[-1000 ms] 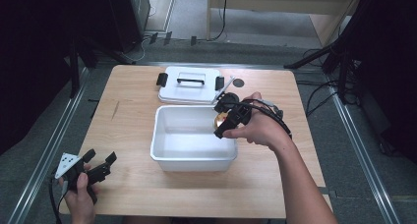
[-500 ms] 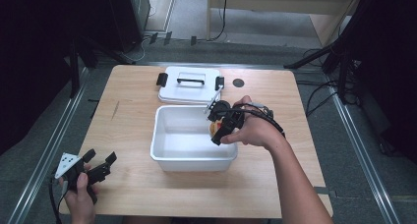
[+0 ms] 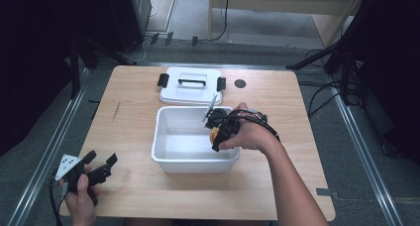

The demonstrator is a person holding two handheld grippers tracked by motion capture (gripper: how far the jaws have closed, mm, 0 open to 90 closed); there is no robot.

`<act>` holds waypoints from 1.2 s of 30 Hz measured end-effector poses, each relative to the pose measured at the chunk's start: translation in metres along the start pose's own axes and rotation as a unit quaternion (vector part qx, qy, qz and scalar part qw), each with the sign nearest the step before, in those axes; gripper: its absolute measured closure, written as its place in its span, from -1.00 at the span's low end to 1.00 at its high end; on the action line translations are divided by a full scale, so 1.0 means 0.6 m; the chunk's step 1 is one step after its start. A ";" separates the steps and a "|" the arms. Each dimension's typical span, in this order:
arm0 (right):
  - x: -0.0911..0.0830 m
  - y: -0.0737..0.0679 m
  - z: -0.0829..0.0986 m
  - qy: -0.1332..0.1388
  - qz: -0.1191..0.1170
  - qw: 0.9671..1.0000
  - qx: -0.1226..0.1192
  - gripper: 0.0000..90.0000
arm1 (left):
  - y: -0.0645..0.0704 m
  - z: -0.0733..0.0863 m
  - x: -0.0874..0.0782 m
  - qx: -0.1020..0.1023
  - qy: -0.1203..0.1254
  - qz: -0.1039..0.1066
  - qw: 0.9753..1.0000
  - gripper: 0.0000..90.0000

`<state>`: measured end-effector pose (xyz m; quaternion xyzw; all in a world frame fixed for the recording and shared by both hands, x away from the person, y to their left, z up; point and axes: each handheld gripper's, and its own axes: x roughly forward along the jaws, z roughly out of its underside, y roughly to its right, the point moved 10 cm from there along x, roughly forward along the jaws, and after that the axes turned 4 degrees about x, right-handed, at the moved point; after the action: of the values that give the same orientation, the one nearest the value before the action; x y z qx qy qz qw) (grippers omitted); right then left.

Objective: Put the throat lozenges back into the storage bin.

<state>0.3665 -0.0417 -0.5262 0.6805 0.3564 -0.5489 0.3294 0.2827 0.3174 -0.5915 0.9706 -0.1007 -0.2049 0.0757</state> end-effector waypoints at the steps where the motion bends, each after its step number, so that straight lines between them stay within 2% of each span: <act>1: 0.004 0.000 0.000 -0.007 0.004 1.000 -0.003 -0.55 | 0.000 0.000 0.000 -0.001 0.000 0.000 1.000 -0.67; 5: 0.018 -0.002 0.001 -0.031 0.026 0.999 -0.016 -0.55 | 0.000 0.000 0.000 -0.002 0.000 0.001 1.000 -0.67; 12: 0.026 0.000 -0.002 -0.045 0.049 0.997 -0.030 -0.55 | 0.000 0.000 0.000 -0.003 -0.001 0.002 1.000 -0.67; 23: 0.026 0.000 -0.001 -0.044 0.049 0.997 -0.035 -0.55 | 0.000 0.000 0.001 -0.003 -0.001 0.005 1.000 -0.67; 30: 0.026 -0.002 -0.003 -0.045 0.047 0.998 -0.020 -0.58 | 0.000 0.000 0.001 -0.003 -0.001 0.005 1.000 -0.67; 34: 0.027 -0.001 -0.003 -0.047 0.044 0.998 -0.009 -0.67 | 0.000 0.000 0.001 -0.004 -0.001 0.006 1.000 -0.67; 36: 0.027 0.001 -0.004 -0.045 0.048 0.998 -0.008 -0.61 | 0.001 0.000 0.000 -0.002 0.001 0.007 1.000 -0.66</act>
<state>0.3705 -0.0379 -0.5417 0.6687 0.3122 -0.5599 0.3767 0.2829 0.3169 -0.5913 0.9698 -0.1072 -0.2039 0.0796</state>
